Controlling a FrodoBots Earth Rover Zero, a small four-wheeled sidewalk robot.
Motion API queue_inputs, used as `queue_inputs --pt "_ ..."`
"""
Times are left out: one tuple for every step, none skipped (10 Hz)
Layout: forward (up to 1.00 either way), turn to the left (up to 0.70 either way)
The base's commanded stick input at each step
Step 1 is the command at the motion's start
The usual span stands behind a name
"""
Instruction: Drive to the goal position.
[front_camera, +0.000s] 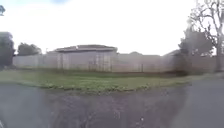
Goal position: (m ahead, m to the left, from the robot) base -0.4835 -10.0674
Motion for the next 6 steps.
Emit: queue_inputs --pt "0.7 -0.35" --pt "0.7 -0.35" --pt "0.7 -0.35" --pt "0.7 -0.35" --pt "0.7 -0.35" --pt "0.42 -0.49"
